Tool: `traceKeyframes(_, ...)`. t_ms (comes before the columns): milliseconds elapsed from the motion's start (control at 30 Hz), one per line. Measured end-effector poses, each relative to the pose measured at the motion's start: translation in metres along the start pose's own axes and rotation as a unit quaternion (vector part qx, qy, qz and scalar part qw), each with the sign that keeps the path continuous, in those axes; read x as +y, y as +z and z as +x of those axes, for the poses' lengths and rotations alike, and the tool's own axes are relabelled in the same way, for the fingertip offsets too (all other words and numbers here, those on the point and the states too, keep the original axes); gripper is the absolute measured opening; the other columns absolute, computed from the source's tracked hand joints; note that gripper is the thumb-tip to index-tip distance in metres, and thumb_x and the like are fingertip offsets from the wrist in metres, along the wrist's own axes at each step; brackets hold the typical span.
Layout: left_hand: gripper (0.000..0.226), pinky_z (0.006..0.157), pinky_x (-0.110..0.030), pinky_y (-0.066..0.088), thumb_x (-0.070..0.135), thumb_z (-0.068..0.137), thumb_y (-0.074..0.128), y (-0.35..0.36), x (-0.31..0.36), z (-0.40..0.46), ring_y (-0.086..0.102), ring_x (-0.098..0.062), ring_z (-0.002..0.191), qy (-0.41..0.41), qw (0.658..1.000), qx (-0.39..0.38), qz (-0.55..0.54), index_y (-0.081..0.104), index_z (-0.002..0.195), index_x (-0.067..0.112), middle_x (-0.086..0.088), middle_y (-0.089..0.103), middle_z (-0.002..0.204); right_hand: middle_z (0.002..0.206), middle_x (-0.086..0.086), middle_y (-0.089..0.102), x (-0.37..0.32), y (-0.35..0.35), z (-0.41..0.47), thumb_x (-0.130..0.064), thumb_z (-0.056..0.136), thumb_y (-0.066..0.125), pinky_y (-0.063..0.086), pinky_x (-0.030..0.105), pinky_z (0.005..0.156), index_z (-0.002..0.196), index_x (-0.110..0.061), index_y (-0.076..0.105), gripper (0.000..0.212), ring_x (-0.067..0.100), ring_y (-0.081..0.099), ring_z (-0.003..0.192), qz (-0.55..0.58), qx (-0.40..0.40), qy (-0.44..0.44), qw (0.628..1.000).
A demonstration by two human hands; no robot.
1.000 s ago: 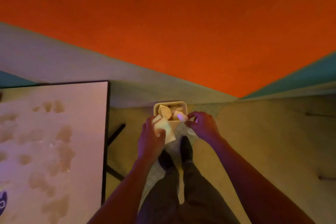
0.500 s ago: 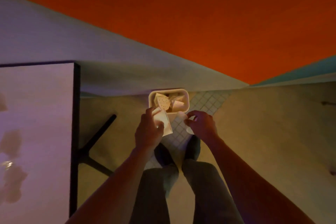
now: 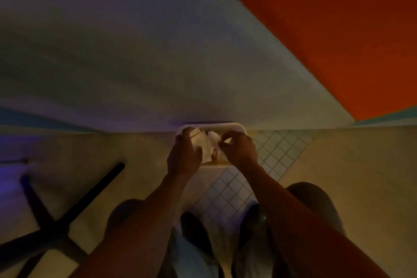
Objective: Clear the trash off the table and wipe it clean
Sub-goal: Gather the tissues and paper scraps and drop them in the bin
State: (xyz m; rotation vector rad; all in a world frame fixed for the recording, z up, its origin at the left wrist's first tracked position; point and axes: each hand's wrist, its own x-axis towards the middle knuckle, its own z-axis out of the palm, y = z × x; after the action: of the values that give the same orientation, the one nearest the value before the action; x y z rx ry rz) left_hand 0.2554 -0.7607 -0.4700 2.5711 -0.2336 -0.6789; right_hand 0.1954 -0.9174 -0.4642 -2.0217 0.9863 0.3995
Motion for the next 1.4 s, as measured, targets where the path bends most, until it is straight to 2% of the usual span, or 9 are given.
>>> traceKeyframes(233,0.07,0.095,-0.041,0.049,0.03,0.091,0.063,0.061,-0.038,0.052,0.052,-0.03,0.125,0.008,0.999,-0.033,0.03,0.028,0.151,0.034,-0.004,0.044,0.146,0.099,0.001,0.072,0.043,0.074,0.063,-0.034,0.09,0.059,0.044,0.025,0.076,0.101,-0.025,0.073,0.019,0.022,0.067,0.098,-0.029,0.0,-0.012,1.0)
traceKeyframes(367,0.073,0.108,-0.038,0.038,0.028,0.092,0.064,0.089,-0.054,0.075,0.043,-0.033,0.135,0.019,0.993,-0.052,0.103,0.027,0.155,0.019,-0.016,0.038,0.152,0.106,0.005,0.072,0.06,0.099,0.086,-0.03,0.09,0.057,0.045,0.029,0.084,0.104,-0.019,0.072,0.024,0.026,0.065,0.103,-0.06,-0.048,-0.001,0.997)
traceKeyframes(533,0.058,0.075,-0.032,0.049,0.065,0.091,0.048,0.1,-0.065,0.085,0.065,-0.027,0.097,0.032,0.975,-0.016,0.217,0.044,0.14,0.034,-0.007,0.065,0.112,0.1,0.005,0.07,0.065,0.114,0.108,-0.041,0.086,0.061,0.05,0.036,0.085,0.1,-0.021,0.068,0.025,0.027,0.065,0.098,-0.104,-0.047,-0.026,0.993)
traceKeyframes(567,0.058,0.08,-0.034,0.05,0.063,0.09,0.05,0.101,-0.066,0.086,0.063,-0.028,0.103,0.03,0.979,-0.013,0.2,0.043,0.14,0.034,-0.008,0.062,0.119,0.098,0.005,0.07,0.065,0.115,0.11,-0.046,0.084,0.059,0.05,0.036,0.084,0.097,-0.021,0.067,0.029,0.028,0.065,0.097,-0.103,-0.046,-0.031,0.993)
traceKeyframes(667,0.077,0.104,-0.046,0.044,0.048,0.081,0.057,0.094,-0.061,0.085,0.043,-0.036,0.131,0.069,0.983,-0.023,0.169,0.023,0.149,0.04,-0.012,0.033,0.152,0.088,0.005,0.071,0.063,0.113,0.105,-0.079,0.081,0.035,0.053,0.041,0.082,0.087,-0.018,0.069,0.07,0.029,0.066,0.089,-0.061,-0.006,-0.022,0.998)
traceKeyframes(767,0.079,0.105,-0.044,0.042,0.052,0.078,0.056,0.078,-0.05,0.076,0.043,-0.034,0.133,0.061,0.989,-0.042,0.132,0.021,0.147,0.043,-0.007,0.034,0.151,0.098,0.003,0.073,0.056,0.102,0.097,-0.099,0.068,0.024,0.052,0.041,0.089,0.101,-0.023,0.072,0.095,0.026,0.066,0.095,-0.022,0.034,-0.012,0.999)
traceKeyframes(933,0.069,0.109,-0.038,0.037,0.048,0.091,0.06,0.054,-0.04,0.062,0.035,-0.025,0.142,0.061,0.99,-0.035,0.126,0.03,0.152,0.036,0.002,0.03,0.158,0.109,0.006,0.072,0.047,0.079,0.09,-0.087,0.071,0.041,0.051,0.037,0.091,0.112,-0.023,0.069,0.081,0.026,0.065,0.106,-0.051,0.034,-0.043,0.997)
traceKeyframes(1167,0.069,0.105,-0.047,0.044,0.046,0.091,0.062,0.006,-0.01,0.009,0.026,-0.028,0.144,0.067,0.991,-0.044,0.111,0.032,0.151,0.03,0.001,0.027,0.159,0.14,0.015,0.053,0.0,0.021,0.019,-0.043,0.092,0.06,0.042,0.039,0.103,0.134,-0.015,0.056,0.05,0.032,0.048,0.131,-0.086,-0.005,-0.052,0.995)
traceKeyframes(1400,0.072,0.107,-0.049,0.043,0.04,0.092,0.063,-0.089,0.045,-0.074,0.025,-0.029,0.145,0.055,0.993,-0.069,0.083,0.028,0.153,0.028,0.0,0.025,0.161,0.135,0.008,0.059,-0.058,-0.06,-0.08,-0.032,0.092,0.059,0.045,0.034,0.095,0.141,-0.024,0.049,0.051,0.028,0.056,0.122,-0.117,-0.077,-0.055,0.989)
